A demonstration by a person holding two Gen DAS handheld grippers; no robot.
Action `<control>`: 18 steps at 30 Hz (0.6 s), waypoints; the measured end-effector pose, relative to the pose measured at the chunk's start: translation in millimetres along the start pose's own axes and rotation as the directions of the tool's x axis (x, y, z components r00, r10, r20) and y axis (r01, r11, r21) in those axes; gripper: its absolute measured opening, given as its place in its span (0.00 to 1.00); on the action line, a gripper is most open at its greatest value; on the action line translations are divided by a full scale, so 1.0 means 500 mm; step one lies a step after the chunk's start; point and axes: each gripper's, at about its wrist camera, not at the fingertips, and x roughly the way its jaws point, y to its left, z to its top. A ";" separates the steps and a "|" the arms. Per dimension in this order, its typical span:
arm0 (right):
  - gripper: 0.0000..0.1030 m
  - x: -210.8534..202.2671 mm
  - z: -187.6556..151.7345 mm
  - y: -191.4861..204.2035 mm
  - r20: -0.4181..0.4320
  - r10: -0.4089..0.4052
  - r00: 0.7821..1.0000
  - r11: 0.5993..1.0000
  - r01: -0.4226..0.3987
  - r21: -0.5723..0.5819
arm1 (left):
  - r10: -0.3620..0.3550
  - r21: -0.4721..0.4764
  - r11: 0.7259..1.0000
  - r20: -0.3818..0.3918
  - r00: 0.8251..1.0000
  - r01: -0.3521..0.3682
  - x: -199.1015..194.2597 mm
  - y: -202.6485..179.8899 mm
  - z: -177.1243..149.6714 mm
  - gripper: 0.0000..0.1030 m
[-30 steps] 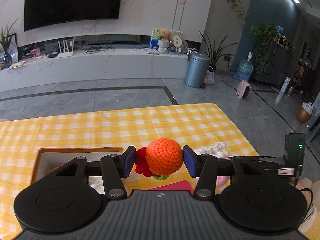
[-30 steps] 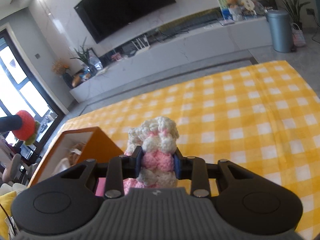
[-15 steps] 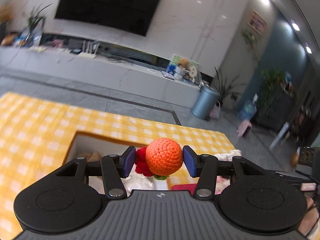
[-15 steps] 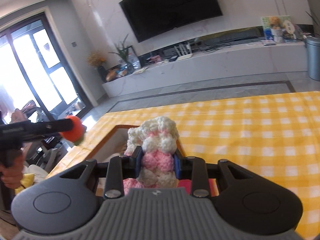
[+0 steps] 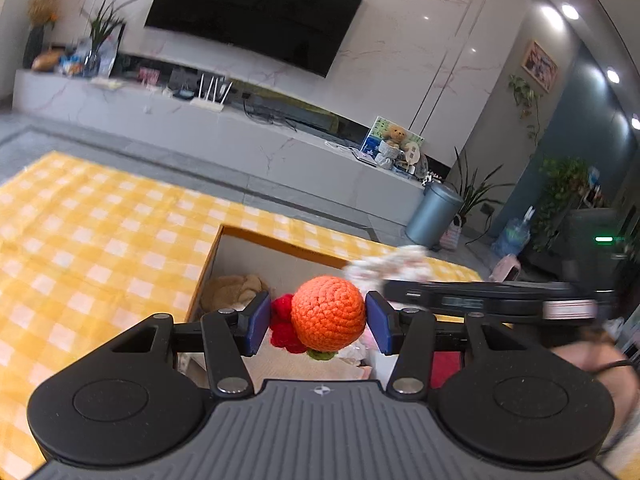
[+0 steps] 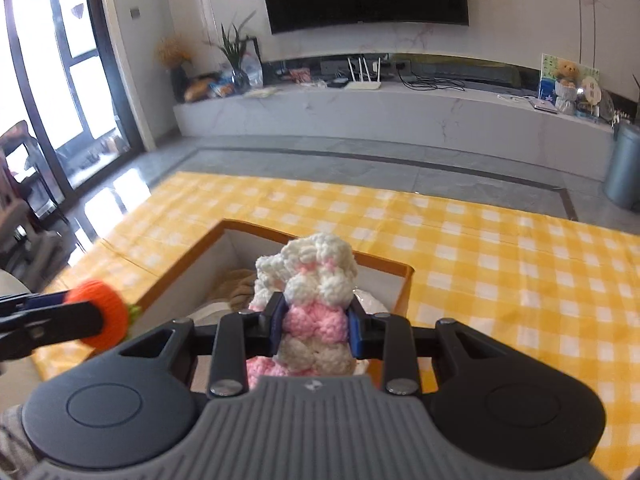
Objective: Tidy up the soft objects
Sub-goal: 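Carry the knitted pouch with the right tool and orange ball with the left tool to the box, then open the right tool to drop the knitted pouch into the box while the left tool lowers the ball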
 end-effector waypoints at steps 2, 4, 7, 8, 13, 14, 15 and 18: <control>0.30 0.049 0.007 0.023 -0.044 -0.010 0.999 1.000 0.009 -0.028 | -0.015 -0.005 1.000 -0.002 1.000 0.015 0.000 0.008 -0.001 0.57; 0.30 0.093 0.009 0.039 -0.083 -0.024 0.996 0.999 0.020 -0.042 | -0.022 -0.006 1.000 -0.006 1.000 0.022 -0.001 0.016 -0.004 0.57; 0.30 0.144 0.002 0.064 -0.131 -0.083 0.988 0.992 0.069 -0.110 | -0.026 -0.033 0.999 -0.017 1.000 0.026 0.000 0.033 -0.008 0.57; 0.30 0.159 -0.001 0.072 -0.151 -0.101 0.983 0.987 0.081 -0.136 | -0.028 -0.042 0.999 -0.022 0.999 0.027 0.002 0.038 -0.009 0.57; 0.30 0.225 -0.005 0.087 -0.214 -0.158 0.964 0.976 0.120 -0.180 | -0.031 -0.054 0.998 -0.046 0.998 0.029 0.008 0.050 -0.012 0.57; 0.30 0.237 -0.007 0.093 -0.228 -0.175 0.958 0.972 0.131 -0.197 | -0.032 -0.051 0.998 -0.049 0.998 0.030 0.008 0.050 -0.013 0.57; 0.30 0.246 -0.004 0.096 -0.244 -0.182 0.952 0.970 0.134 -0.202 | -0.032 -0.050 0.998 -0.051 0.998 0.030 0.008 0.050 -0.013 0.57; 0.30 0.261 -0.001 0.105 -0.266 -0.205 0.942 0.959 0.138 -0.249 | -0.033 -0.049 0.998 -0.054 0.998 0.030 0.005 0.051 -0.014 0.57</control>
